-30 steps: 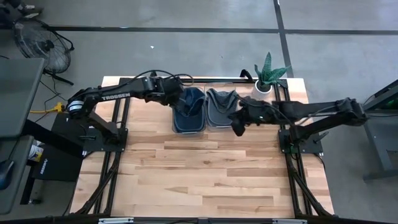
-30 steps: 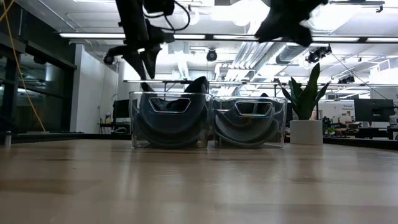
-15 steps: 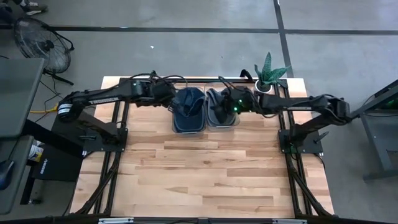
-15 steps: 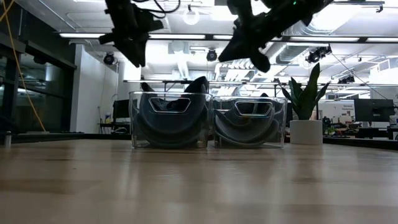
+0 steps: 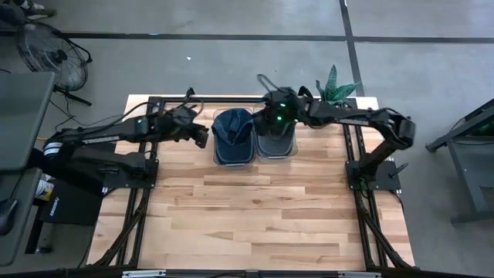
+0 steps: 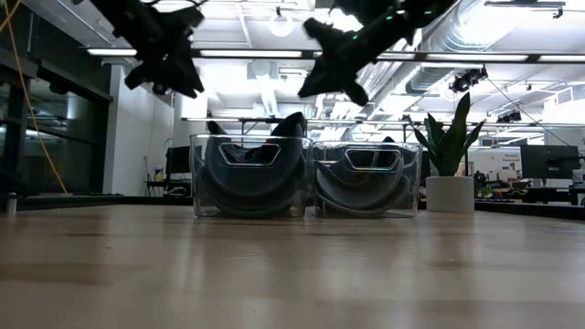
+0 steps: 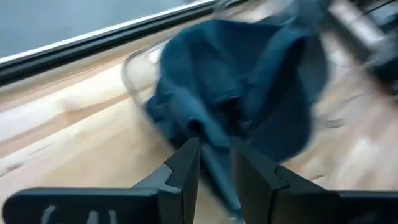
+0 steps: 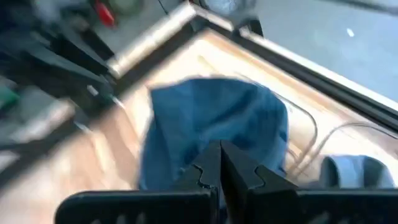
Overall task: Pick & Place hat
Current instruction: Put the blue cap into the left transparent bin
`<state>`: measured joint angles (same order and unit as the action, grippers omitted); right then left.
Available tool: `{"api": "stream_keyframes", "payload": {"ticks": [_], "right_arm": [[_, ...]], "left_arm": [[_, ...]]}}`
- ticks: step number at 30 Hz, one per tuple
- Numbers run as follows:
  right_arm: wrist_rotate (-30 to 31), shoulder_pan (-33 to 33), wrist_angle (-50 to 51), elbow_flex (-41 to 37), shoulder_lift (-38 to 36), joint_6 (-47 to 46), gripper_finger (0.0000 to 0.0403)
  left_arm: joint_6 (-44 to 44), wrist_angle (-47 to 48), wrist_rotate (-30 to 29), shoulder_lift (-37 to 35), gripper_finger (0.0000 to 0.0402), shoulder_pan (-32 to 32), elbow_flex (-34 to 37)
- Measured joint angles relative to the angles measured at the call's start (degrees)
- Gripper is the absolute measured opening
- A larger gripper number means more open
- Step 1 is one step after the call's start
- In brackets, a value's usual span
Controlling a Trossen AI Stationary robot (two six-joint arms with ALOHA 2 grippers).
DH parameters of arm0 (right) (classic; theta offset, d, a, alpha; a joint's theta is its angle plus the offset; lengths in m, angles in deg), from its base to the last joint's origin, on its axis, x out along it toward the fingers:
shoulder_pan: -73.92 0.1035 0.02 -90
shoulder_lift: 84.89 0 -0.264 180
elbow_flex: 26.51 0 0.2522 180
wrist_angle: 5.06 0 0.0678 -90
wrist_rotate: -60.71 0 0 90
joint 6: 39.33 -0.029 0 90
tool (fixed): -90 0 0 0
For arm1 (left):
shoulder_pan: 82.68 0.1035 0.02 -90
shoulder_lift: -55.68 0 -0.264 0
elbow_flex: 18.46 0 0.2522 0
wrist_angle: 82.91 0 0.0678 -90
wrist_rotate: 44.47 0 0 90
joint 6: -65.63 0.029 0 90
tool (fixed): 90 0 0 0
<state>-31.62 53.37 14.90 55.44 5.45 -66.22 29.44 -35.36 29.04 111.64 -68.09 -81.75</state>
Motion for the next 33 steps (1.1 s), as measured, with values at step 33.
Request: {"api": "stream_keyframes", "payload": {"ticks": [33], "right_arm": [[-5.24,0.03,26.75,25.8,28.64,6.41,0.0]], "left_arm": [[1.23,-12.75,10.99,-25.79,0.009,0.0,16.78]]}}
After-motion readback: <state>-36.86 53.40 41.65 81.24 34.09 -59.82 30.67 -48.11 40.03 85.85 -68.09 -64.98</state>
